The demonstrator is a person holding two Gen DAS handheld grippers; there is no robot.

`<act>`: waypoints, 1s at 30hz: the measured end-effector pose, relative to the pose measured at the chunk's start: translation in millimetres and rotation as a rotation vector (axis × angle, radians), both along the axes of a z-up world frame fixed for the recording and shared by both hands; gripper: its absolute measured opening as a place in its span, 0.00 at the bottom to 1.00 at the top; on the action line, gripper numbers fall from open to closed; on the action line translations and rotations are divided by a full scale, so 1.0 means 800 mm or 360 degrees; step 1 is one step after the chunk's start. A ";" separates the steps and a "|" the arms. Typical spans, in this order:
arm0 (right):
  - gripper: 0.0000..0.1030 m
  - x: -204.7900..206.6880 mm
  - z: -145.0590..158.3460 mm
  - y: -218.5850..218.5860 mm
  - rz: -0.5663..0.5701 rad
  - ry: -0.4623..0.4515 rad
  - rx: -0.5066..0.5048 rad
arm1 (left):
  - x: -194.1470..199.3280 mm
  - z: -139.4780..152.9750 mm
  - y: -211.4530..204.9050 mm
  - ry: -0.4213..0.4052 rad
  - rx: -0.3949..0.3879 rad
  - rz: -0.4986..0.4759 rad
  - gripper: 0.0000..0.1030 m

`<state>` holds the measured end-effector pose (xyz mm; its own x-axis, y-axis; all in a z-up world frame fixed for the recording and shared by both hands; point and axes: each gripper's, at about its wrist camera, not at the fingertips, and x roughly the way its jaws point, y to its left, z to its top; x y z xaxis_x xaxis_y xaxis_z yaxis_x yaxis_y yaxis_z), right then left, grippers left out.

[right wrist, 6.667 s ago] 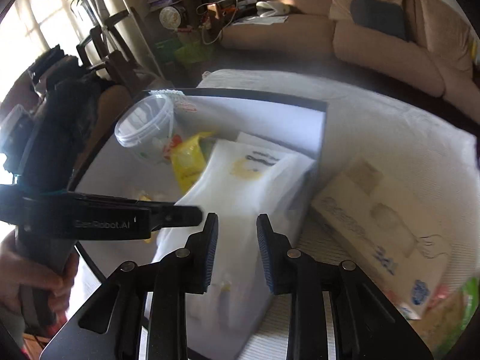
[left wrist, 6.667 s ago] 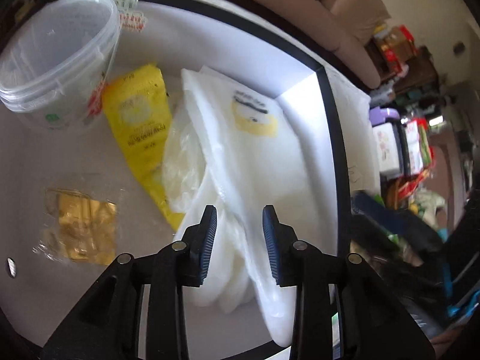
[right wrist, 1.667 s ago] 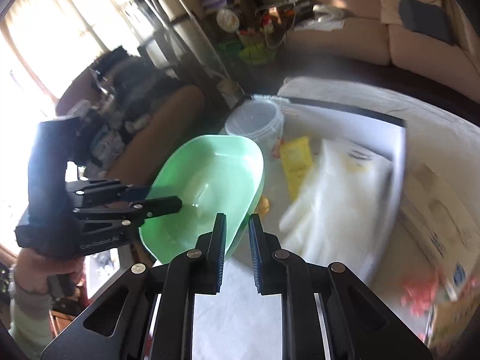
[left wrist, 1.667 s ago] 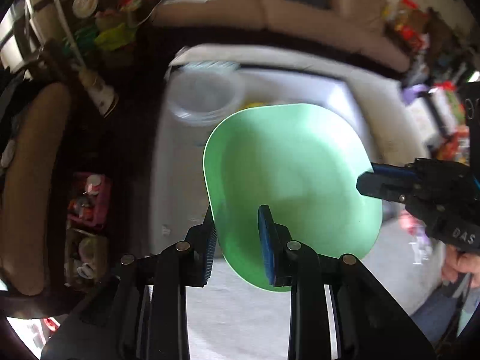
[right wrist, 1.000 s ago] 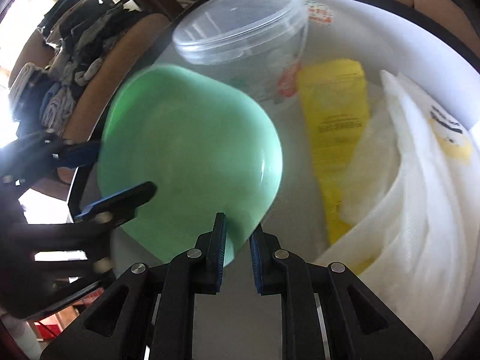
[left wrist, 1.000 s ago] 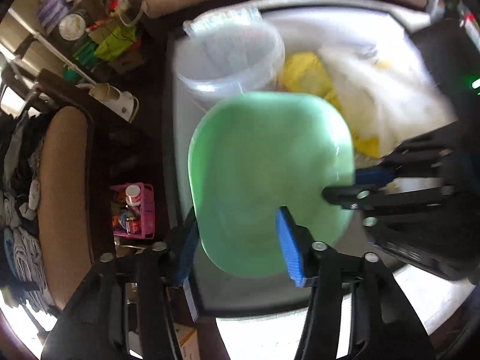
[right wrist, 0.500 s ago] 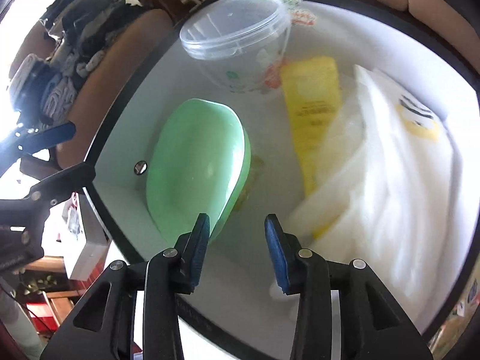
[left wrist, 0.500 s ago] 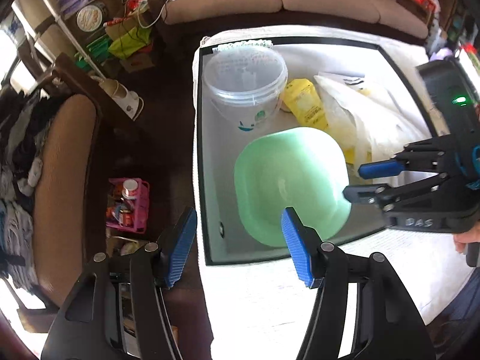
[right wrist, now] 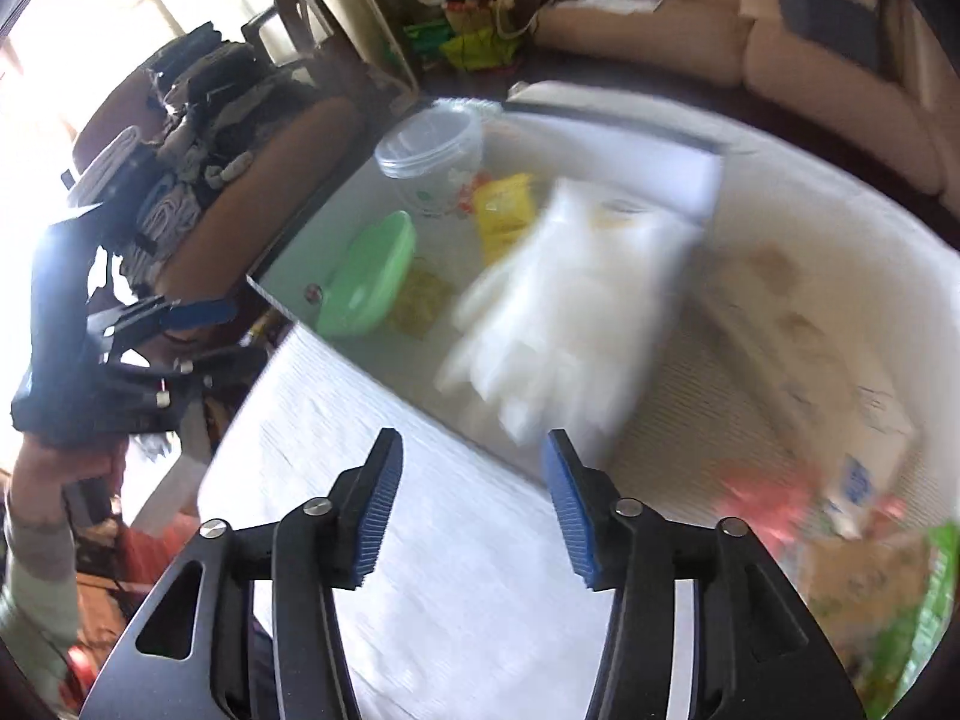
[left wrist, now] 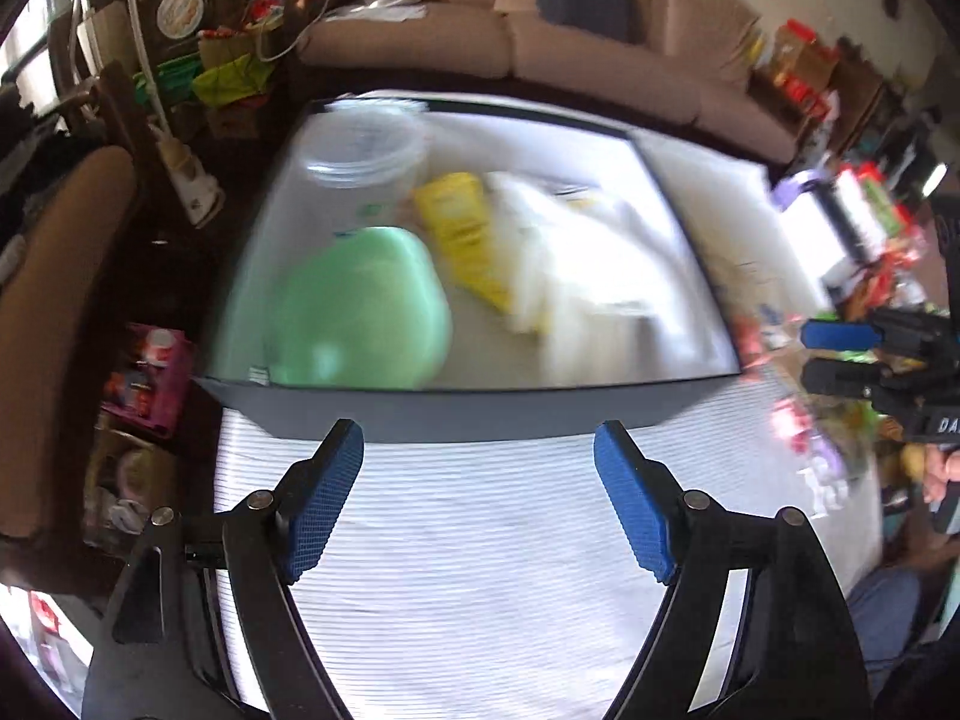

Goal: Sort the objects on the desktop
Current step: 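Open the left tool and move it to the pink foam flowers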

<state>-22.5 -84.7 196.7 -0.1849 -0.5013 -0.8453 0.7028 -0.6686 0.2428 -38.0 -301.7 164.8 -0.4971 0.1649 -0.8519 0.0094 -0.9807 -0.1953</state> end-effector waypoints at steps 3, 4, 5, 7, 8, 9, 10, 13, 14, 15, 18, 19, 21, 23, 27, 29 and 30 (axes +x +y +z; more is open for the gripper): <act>0.57 0.020 0.011 0.072 -0.0112 0.0120 0.0034 | 0.012 -0.007 0.052 0.0035 0.0121 -0.0057 0.83; 0.59 0.026 0.011 0.101 -0.0165 0.0141 0.0035 | 0.015 -0.011 0.069 0.0033 0.0147 -0.0078 0.83; 0.60 0.032 0.009 0.133 -0.0231 0.0160 0.0042 | 0.017 -0.017 0.092 0.0023 0.0177 -0.0110 0.83; 0.60 0.041 0.001 0.187 -0.0355 0.0194 0.0079 | 0.016 -0.031 0.134 -0.0008 0.0220 -0.0162 0.83; 0.60 0.046 -0.006 0.217 -0.0423 0.0196 0.0089 | 0.015 -0.040 0.158 -0.0032 0.0238 -0.0200 0.83; 0.60 0.049 -0.014 0.243 -0.0485 0.0181 0.0083 | 0.015 -0.048 0.181 -0.0050 0.0246 -0.0237 0.83; 0.60 0.052 -0.021 0.266 -0.0538 0.0158 0.0065 | 0.015 -0.054 0.201 -0.0057 0.0242 -0.0267 0.83; 0.60 0.060 -0.045 0.327 -0.0692 0.0081 -0.0013 | 0.005 -0.070 0.258 -0.0037 0.0176 -0.0337 0.83; 0.60 0.064 -0.053 0.342 -0.0728 0.0062 -0.0040 | 0.000 -0.074 0.274 -0.0011 0.0135 -0.0355 0.83; 0.60 0.067 -0.059 0.352 -0.0749 0.0056 -0.0070 | -0.007 -0.078 0.290 0.0021 0.0081 -0.0372 0.83; 0.60 0.076 -0.076 0.370 -0.0760 0.0049 -0.0167 | -0.030 -0.092 0.336 0.0133 -0.0078 -0.0429 0.83; 0.60 0.077 -0.083 0.371 -0.0754 0.0052 -0.0179 | -0.037 -0.096 0.346 0.0163 -0.0110 -0.0448 0.83; 0.60 0.079 -0.094 0.374 -0.0739 0.0060 -0.0192 | -0.055 -0.105 0.364 0.0218 -0.0187 -0.0495 0.83; 0.60 0.078 -0.102 0.372 -0.0715 0.0059 -0.0199 | -0.075 -0.119 0.378 0.0254 -0.0261 -0.0535 0.83; 0.60 0.078 -0.102 0.361 -0.0618 0.0131 -0.0187 | -0.100 -0.145 0.382 0.0249 -0.0262 -0.0573 0.83; 0.60 0.076 -0.103 0.357 -0.0587 0.0145 -0.0216 | -0.110 -0.156 0.379 0.0229 -0.0222 -0.0553 0.82; 0.60 0.073 -0.104 0.356 -0.0579 0.0143 -0.0225 | -0.114 -0.160 0.377 0.0224 -0.0205 -0.0539 0.81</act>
